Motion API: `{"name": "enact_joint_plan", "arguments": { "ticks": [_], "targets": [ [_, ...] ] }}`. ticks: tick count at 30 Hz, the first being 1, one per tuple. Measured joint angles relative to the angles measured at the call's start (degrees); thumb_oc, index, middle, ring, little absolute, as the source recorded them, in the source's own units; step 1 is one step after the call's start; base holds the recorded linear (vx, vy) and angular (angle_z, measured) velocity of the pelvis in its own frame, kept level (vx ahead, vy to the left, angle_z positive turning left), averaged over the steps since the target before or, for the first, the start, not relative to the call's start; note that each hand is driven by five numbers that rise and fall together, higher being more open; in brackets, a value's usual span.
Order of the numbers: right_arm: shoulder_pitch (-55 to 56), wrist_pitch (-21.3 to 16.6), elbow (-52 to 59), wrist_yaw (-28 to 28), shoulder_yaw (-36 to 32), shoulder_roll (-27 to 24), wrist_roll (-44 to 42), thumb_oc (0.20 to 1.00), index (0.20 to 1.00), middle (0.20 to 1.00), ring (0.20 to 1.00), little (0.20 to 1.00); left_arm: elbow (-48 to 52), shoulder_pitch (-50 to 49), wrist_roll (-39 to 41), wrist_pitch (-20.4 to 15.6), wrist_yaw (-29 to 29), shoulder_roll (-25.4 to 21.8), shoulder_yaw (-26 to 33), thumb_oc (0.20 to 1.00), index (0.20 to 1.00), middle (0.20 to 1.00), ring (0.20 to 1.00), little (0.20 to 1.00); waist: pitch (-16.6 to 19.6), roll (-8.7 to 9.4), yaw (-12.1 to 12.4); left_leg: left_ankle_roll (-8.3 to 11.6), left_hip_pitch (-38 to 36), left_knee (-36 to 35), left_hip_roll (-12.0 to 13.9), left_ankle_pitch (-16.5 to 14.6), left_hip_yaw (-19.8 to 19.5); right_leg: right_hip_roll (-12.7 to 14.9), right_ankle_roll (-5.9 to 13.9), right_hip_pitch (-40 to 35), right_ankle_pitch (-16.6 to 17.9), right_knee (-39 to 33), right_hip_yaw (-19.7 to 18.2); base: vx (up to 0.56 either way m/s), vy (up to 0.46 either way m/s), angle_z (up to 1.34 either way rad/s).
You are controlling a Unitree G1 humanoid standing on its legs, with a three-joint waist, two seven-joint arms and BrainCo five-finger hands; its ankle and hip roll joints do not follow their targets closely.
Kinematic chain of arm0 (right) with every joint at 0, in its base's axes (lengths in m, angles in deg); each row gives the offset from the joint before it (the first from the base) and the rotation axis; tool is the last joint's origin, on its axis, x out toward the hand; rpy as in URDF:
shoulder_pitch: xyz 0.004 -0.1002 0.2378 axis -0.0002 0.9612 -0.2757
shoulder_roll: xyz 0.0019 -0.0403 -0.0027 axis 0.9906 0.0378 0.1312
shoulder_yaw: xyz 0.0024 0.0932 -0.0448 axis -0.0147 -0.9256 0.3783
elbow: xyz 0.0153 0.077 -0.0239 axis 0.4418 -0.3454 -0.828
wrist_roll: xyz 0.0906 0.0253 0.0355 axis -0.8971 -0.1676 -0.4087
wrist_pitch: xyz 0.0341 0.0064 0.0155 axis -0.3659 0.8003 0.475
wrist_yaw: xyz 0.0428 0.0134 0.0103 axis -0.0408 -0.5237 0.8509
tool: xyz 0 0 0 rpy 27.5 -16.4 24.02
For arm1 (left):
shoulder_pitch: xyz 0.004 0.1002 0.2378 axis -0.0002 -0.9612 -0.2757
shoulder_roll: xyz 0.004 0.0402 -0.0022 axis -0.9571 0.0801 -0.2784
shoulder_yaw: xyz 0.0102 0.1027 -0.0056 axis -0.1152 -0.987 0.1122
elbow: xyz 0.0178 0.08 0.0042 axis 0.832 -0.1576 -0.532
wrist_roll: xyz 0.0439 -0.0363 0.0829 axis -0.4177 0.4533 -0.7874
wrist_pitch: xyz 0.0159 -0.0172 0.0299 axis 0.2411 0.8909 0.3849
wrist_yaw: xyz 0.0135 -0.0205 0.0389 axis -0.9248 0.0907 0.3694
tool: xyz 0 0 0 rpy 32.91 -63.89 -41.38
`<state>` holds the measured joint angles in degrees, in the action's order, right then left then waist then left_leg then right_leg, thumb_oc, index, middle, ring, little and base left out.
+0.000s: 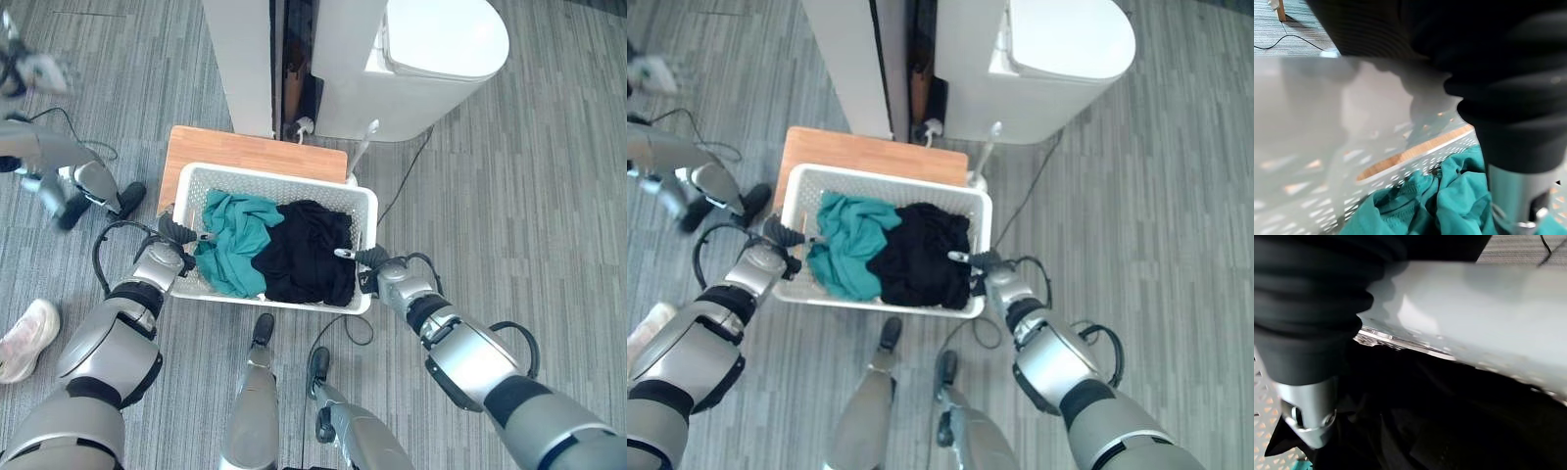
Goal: Grab the laundry basket,head to the washer,open it,put in the laundry and shut it.
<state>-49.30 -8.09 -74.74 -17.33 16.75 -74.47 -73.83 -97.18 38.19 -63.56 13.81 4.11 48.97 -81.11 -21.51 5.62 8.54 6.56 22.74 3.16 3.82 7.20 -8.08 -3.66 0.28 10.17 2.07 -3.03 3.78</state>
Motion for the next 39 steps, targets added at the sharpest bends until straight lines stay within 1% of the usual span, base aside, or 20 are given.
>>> {"name": "enact_joint_plan", "arguments": {
  "ticks": [3, 4, 7, 13, 14, 15, 16, 17, 18, 19, 20, 21, 25, 28, 29, 30, 35, 39],
  "targets": [
    [0.0, -0.2, 0.4, -0.3, 0.1, -0.4, -2.0, 1.0, 1.0, 1.0, 1.0, 1.0, 0.1, -0.3, 0.0, 0.0, 0.1, 0.1, 0.0, 1.0, 1.0, 1.0, 1.0, 1.0, 0.3, -0.68, 0.0, 0.0, 0.6, 0.3, -0.2, 0.0, 0.0, 0.1, -0.04, 0.4, 0.0, 0.0, 0.0, 0.0, 0.0, 0.0],
    [0.0, -0.8, 0.8, -0.4, 0.1, -0.7, -2.3, 1.0, 1.0, 1.0, 1.0, 1.0, 0.7, -0.9, 0.0, 0.0, 0.4, 0.0, 0.1, 1.0, 1.0, 1.0, 1.0, 1.0, 0.6, -1.13, 0.0, 0.0, 1.0, 0.5, -0.2, 0.0, 0.1, 0.2, -0.07, 0.9, 0.1, 0.1, 0.0, 0.0, 0.0, 0.0],
    [0.0, -1.3, 0.9, -0.4, 0.1, -1.0, -2.4, 1.0, 1.0, 1.0, 1.0, 1.0, 1.8, -1.8, 0.0, 0.0, 0.7, -0.4, 0.1, 1.0, 1.0, 1.0, 1.0, 1.0, 0.9, -1.65, 0.1, -0.01, 1.3, 0.6, -0.3, 0.0, 0.2, 0.3, -0.07, 1.2, 0.1, 0.1, 0.0, 0.0, 0.0, 0.0],
    [-0.3, -1.2, 0.6, -0.4, 0.1, -1.0, -2.4, 1.0, 1.0, 1.0, 1.0, 1.0, 2.2, -2.3, 0.0, 0.0, 0.9, -0.6, 0.0, 1.0, 1.0, 1.0, 1.0, 1.0, 0.9, -1.82, 0.1, 0.0, 1.3, 0.6, -0.4, 0.0, 0.4, 0.5, -0.05, 1.4, 0.0, 0.2, -0.2, 0.0, 0.0, 0.0],
    [-0.3, -1.2, 0.5, -0.4, 0.1, -1.0, -2.4, 1.0, 1.0, 1.0, 1.0, 1.0, 2.2, -2.3, 0.0, 0.0, 0.9, -0.6, 0.0, 0.724, 0.724, 0.724, 0.724, 0.724, 0.9, -1.82, 0.1, 0.0, 1.3, 0.6, -0.4, 0.0, 0.5, 0.5, -0.04, 1.5, 0.0, 0.3, -0.2, 0.0, 0.0, 0.0],
    [-0.4, -1.2, 0.4, -0.4, 0.1, -1.0, -2.4, 1.0, 1.0, 1.0, 1.0, 1.0, 2.2, -2.3, 0.0, 0.0, 0.9, -0.5, 0.0, 0.551, 0.551, 0.551, 0.551, 0.551, 0.9, -1.88, 0.1, 0.0, 1.4, 0.6, -0.4, 0.0, 0.5, 0.5, -0.05, 1.6, -0.1, 0.5, -0.2, 0.0, 0.0, 0.0],
    [-0.4, -1.2, 0.2, -0.4, 0.1, -1.0, -2.4, 1.0, 1.0, 1.0, 1.0, 1.0, 2.1, -2.3, 0.0, 0.0, 0.9, 0.1, 0.0, 0.2, 0.2, 0.2, 0.2, 0.2, 1.0, -2.04, 0.1, 0.0, 1.4, 0.6, -0.4, 0.0, 0.5, 0.6, -0.05, 1.7, -0.1, 0.7, -0.2, 0.0, 0.0, 0.0],
    [-0.4, -1.1, 0.1, -0.4, 0.2, -1.1, -2.4, 1.0, 1.0, 1.0, 1.0, 1.0, 1.8, -2.3, 0.0, 0.0, 0.9, 0.2, 0.0, 0.2, 0.2, 0.2, 0.2, 0.2, 1.1, -2.16, 0.1, 0.0, 1.4, 0.6, -0.4, 0.0, 0.5, 0.6, -0.04, 1.7, -0.1, 0.7, -0.2, 0.0, 0.0, 0.0],
    [-0.5, -1.0, -0.2, -0.4, 0.3, -1.1, -2.3, 0.89, 0.89, 0.89, 0.89, 0.89, 1.5, -2.3, 0.1, 0.0, 0.9, 0.5, 0.0, 0.2, 0.2, 0.2, 0.2, 0.2, 1.2, -2.45, 0.1, 0.0, 1.4, 0.6, -0.5, 0.0, 0.5, 0.6, -0.03, 1.7, -0.1, 0.8, -0.2, 0.0, 0.0, 0.0],
    [-0.7, -0.9, -0.9, -0.2, 0.4, -1.1, -2.2, 0.636, 0.636, 0.636, 0.636, 0.636, 1.0, -2.2, 0.3, 0.0, 0.7, 0.8, -0.1, 0.2, 0.2, 0.2, 0.2, 0.2, 1.3, -2.62, 0.2, 0.0, 1.4, 0.6, -0.5, 0.0, 0.5, 0.6, -0.02, 1.7, -0.1, 0.8, -0.2, 0.0, 0.0, 0.0],
    [-1.1, -0.6, -1.6, 0.1, 0.4, -1.0, -2.1, 0.514, 0.514, 0.514, 0.514, 0.514, 0.4, -2.2, 0.7, 0.0, 0.7, 0.9, -0.2, 0.2, 0.2, 0.2, 0.2, 0.2, 1.5, -2.83, 0.2, 0.0, 1.4, 0.6, -0.5, 0.0, 0.5, 0.6, -0.02, 1.7, -0.1, 0.8, -0.2, 0.0, 0.0, 0.0],
    [-1.8, 0.4, -2.5, 0.3, 0.8, -0.9, -1.4, 0.2, 0.2, 0.2, 0.2, 0.2, -0.7, -2.1, 1.4, 0.0, 0.7, 1.8, -0.5, 0.2, 0.2, 0.2, 0.2, 0.2, 1.6, -3.13, 0.1, 0.0, 1.4, 0.6, -0.5, 0.0, 0.5, 0.6, -0.02, 1.7, -0.1, 0.8, -0.1, 0.0, 0.0, 0.0],
    [-3.0, 1.4, -4.7, 0.3, 4.7, -1.1, 3.0, 0.2, 0.2, 0.2, 0.2, 0.2, -1.1, -2.2, 2.0, 0.0, -0.3, 2.4, -2.2, 0.2, 0.2, 0.2, 0.2, 0.2, 2.1, -3.76, 0.3, -0.01, 1.5, 0.6, -0.5, 0.0, 0.3, 0.6, -0.04, 1.7, -0.2, 0.9, 0.0, 0.0, 0.0, 0.0],
    [-4.1, 2.1, -6.0, 0.3, 5.5, -0.9, 6.1, 0.2, 0.2, 0.2, 0.2, 0.2, -1.1, -2.3, 2.3, 0.0, -1.3, 2.5, -2.3, 0.2, 0.2, 0.2, 0.2, 0.2, 2.1, -3.72, 0.3, -0.02, 1.5, 0.6, -0.5, 0.0, 0.2, 0.6, -0.02, 1.7, -0.2, 0.9, 0.1, -0.01, 0.004, 0.01],
    [-5.0, 3.1, -7.1, 0.3, 6.2, -0.8, 9.2, 0.2, 0.2, 0.2, 0.2, 0.2, -1.1, -2.4, 3.6, 0.0, -1.6, 2.8, -2.4, 0.2, 0.2, 0.2, 0.2, 0.2, 2.2, -3.66, 0.3, -0.13, 1.5, 0.6, -0.5, 0.1, -0.1, 0.6, 0.01, 1.7, -0.2, 1.0, 0.1, -0.03, 0.007, 0.03],
    [-5.2, 3.1, -7.6, 0.3, 6.7, -0.7, 10.1, 0.2, 0.2, 0.2, 0.2, 0.2, -1.1, -2.4, 4.4, 0.0, -1.6, 2.9, -2.7, 0.2, 0.2, 0.2, 0.2, 0.2, 2.2, -3.62, 0.3, -0.14, 1.5, 0.6, -0.6, 0.1, -0.3, 0.6, 0.03, 1.7, -0.2, 1.0, 0.1, -0.03, 0.014, 0.04],
    [-5.4, 4.1, -8.4, 0.3, 6.5, -0.5, 12.5, 0.2, 0.2, 0.2, 0.2, 0.2, -1.0, -2.6, 4.8, -0.1, -1.6, 3.2, -3.4, 0.2, 0.2, 0.2, 0.2, 0.2, 2.3, -3.51, 0.3, -0.17, 1.4, 0.7, -0.6, 0.1, -0.6, 0.6, 0.28, 2.2, -0.7, 2.1, 0.0, 0.0, 0.022, 0.0],
    [-5.2, 4.6, -8.3, 0.3, 4.7, -0.5, 14.1, 0.2, 0.2, 0.2, 0.2, 0.2, -1.0, -2.8, 6.2, -0.2, -1.6, 3.3, -3.9, 0.2, 0.2, 0.2, 0.2, 0.2, 2.3, -3.46, 0.3, -0.26, 1.2, 0.7, -0.7, 0.2, -0.5, 0.8, 0.45, 2.8, -1.5, 3.9, -0.1, 0.03, 0.046, -0.01]
  ]
}}
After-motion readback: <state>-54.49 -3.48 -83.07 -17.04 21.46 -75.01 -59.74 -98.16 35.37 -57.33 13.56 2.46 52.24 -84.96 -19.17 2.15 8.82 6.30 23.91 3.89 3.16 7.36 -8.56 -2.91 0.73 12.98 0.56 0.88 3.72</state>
